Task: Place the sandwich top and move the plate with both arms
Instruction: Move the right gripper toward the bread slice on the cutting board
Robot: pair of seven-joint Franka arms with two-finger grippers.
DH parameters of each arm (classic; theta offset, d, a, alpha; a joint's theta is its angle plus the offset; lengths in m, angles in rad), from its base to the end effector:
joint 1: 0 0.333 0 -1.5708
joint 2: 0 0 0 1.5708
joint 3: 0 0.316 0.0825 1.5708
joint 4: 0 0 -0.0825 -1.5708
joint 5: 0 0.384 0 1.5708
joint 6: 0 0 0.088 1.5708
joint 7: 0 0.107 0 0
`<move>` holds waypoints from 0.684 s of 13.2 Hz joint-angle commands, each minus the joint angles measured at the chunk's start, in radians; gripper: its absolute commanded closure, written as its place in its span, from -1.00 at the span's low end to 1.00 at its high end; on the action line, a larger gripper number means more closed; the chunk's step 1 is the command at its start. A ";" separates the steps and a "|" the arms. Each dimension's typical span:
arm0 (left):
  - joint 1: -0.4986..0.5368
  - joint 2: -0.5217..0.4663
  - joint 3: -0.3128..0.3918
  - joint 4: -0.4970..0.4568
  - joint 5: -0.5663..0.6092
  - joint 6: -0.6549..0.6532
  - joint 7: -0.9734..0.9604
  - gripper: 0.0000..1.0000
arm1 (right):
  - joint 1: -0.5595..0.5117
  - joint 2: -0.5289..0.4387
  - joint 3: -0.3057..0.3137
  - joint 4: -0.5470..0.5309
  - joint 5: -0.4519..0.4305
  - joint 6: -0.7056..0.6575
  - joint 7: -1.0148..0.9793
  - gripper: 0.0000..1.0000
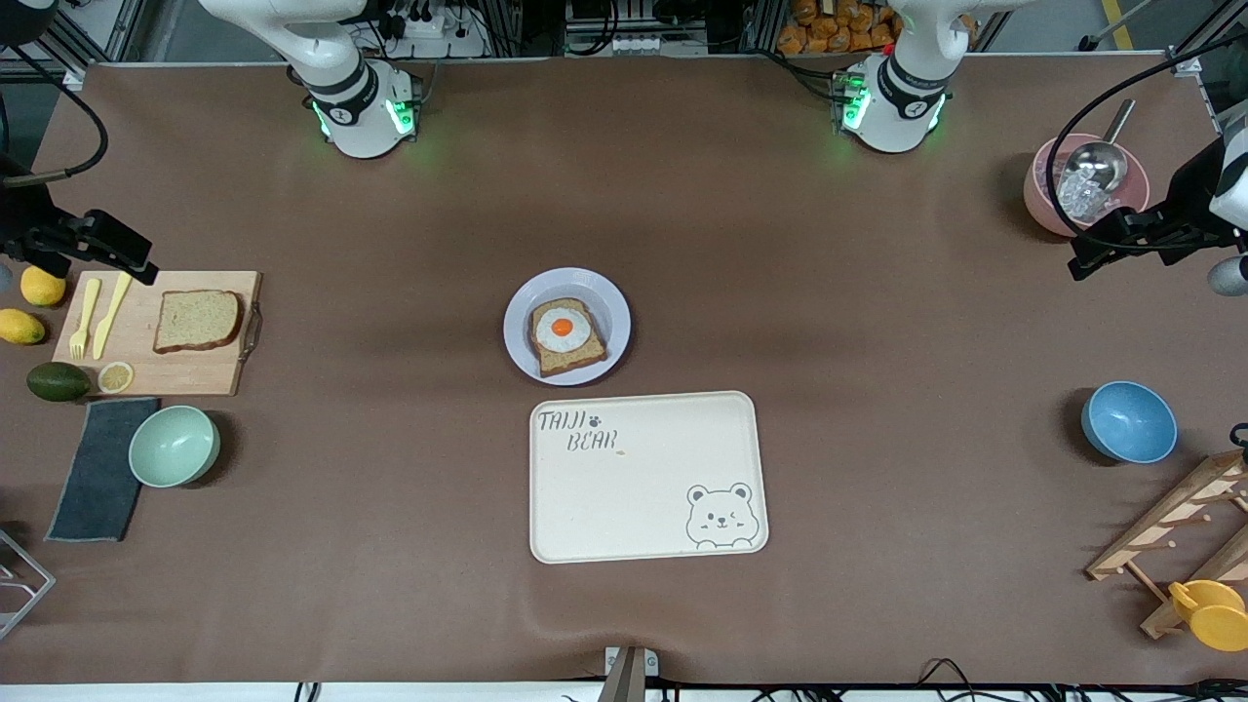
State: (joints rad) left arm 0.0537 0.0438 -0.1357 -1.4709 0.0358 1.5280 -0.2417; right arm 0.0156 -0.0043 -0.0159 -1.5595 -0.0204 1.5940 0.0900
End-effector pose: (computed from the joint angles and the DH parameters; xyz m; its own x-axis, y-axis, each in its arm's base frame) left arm 0.5629 -0.0404 0.6434 0.9868 0.1606 0.0205 0.1611 -0.9866 -0.0257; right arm 0.5559 -0.0023 0.6343 0.9951 -0.0897 0.0405 -0.0904 -0.9958 0.0168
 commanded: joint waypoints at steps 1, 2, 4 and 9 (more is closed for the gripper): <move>0.001 -0.002 0.005 0.009 -0.019 -0.014 -0.008 -1.00 | 0.010 -0.003 -0.004 -0.001 -0.021 -0.005 0.020 -1.00; 0.001 -0.002 0.005 0.011 -0.019 -0.014 -0.008 -1.00 | 0.009 0.000 -0.004 -0.004 -0.021 -0.005 0.020 -1.00; 0.001 -0.002 0.005 0.011 -0.017 -0.014 -0.008 -1.00 | 0.009 0.000 -0.004 -0.004 -0.021 -0.006 0.017 -1.00; 0.009 -0.021 -0.005 -0.015 -0.024 -0.023 -0.018 -1.00 | 0.014 0.017 -0.003 -0.027 -0.023 -0.025 0.010 -1.00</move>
State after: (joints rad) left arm 0.0555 0.0438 -0.1346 -1.4714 0.0354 1.5203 -0.2417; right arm 0.0156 0.0097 -0.0146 -1.5767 -0.0205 1.5769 0.0900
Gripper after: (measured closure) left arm 0.000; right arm 0.000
